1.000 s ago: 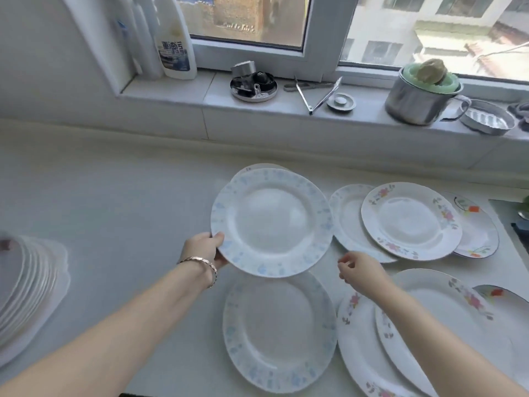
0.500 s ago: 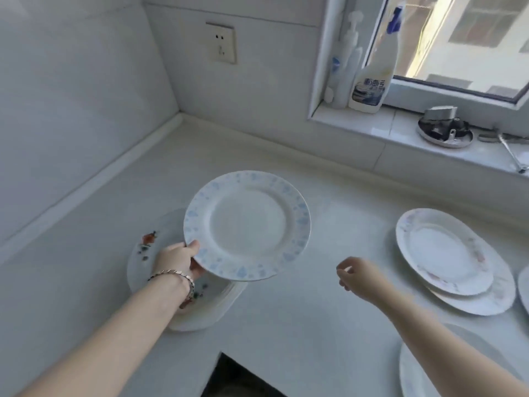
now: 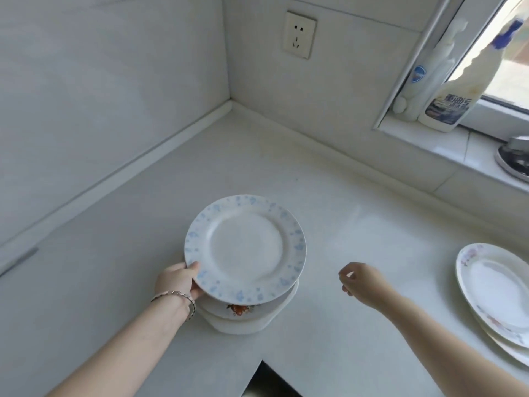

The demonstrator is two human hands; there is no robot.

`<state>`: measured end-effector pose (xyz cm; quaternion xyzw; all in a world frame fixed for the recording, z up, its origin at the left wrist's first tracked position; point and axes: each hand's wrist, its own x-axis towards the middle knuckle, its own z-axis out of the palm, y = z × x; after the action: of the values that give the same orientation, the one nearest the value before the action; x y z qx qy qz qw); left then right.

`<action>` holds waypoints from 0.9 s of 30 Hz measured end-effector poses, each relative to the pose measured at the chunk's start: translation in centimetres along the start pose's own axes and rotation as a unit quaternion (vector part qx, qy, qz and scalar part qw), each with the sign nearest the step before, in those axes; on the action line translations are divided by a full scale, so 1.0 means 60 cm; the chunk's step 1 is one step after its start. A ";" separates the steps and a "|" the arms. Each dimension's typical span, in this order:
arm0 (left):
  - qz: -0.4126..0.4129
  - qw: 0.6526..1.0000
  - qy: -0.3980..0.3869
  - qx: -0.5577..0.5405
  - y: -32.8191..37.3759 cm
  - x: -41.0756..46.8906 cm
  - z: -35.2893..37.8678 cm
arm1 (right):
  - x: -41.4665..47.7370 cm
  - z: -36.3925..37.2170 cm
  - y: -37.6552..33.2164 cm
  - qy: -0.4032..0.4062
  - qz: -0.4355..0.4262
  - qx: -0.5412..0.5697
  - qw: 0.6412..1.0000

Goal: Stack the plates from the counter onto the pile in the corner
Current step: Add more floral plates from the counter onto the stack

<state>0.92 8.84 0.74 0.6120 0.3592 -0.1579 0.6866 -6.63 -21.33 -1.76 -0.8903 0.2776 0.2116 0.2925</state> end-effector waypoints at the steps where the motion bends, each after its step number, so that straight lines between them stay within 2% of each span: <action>1: -0.001 1.000 0.002 -0.003 -0.004 0.002 -0.001 | 0.002 -0.003 -0.001 0.000 -0.002 0.000 1.000; 7: -0.009 1.000 -0.024 0.011 -0.013 0.004 -0.005 | 0.005 -0.010 -0.002 -0.008 -0.017 -0.003 1.000; 11: 0.021 0.993 0.003 0.120 -0.012 0.012 -0.028 | 0.003 -0.007 0.005 -0.014 -0.034 -0.019 0.999; 13: 0.035 0.977 0.005 0.210 -0.010 0.013 -0.037 | 0.002 -0.002 0.010 -0.019 -0.035 -0.019 0.999; 15: 0.057 0.933 0.002 0.355 -0.003 0.013 -0.042 | 0.002 0.003 0.016 -0.023 -0.035 -0.023 0.999; 17: 0.080 0.866 0.000 0.493 0.007 0.010 -0.045 | 0.001 0.007 0.021 -0.028 -0.036 -0.025 0.999; 19: 0.123 0.797 0.030 0.590 0.010 0.009 -0.045 | 0.000 0.011 0.024 -0.031 -0.038 -0.028 0.998; 20: 0.147 0.776 0.051 0.611 0.009 0.007 -0.043 | 0.000 0.013 0.025 -0.031 -0.038 -0.027 0.998; 21: 0.166 0.775 0.067 0.606 0.006 0.007 -0.038 | -0.001 0.016 0.027 -0.032 -0.037 -0.024 0.999; 22: 0.180 0.793 0.078 0.576 0.002 0.008 -0.031 | -0.002 0.018 0.028 -0.033 -0.036 -0.021 0.999; 25: 0.178 0.906 0.062 0.379 -0.017 0.017 -0.003 | -0.003 0.023 0.031 -0.037 -0.033 -0.016 0.999; 27: 0.164 0.935 0.044 0.311 -0.030 0.018 0.005 | -0.003 0.027 0.033 -0.039 -0.032 -0.019 0.999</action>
<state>0.57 8.42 -1.32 0.8520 0.2164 -0.1197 0.4615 -8.31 -21.55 -3.65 -0.8954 0.2330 0.2416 0.2927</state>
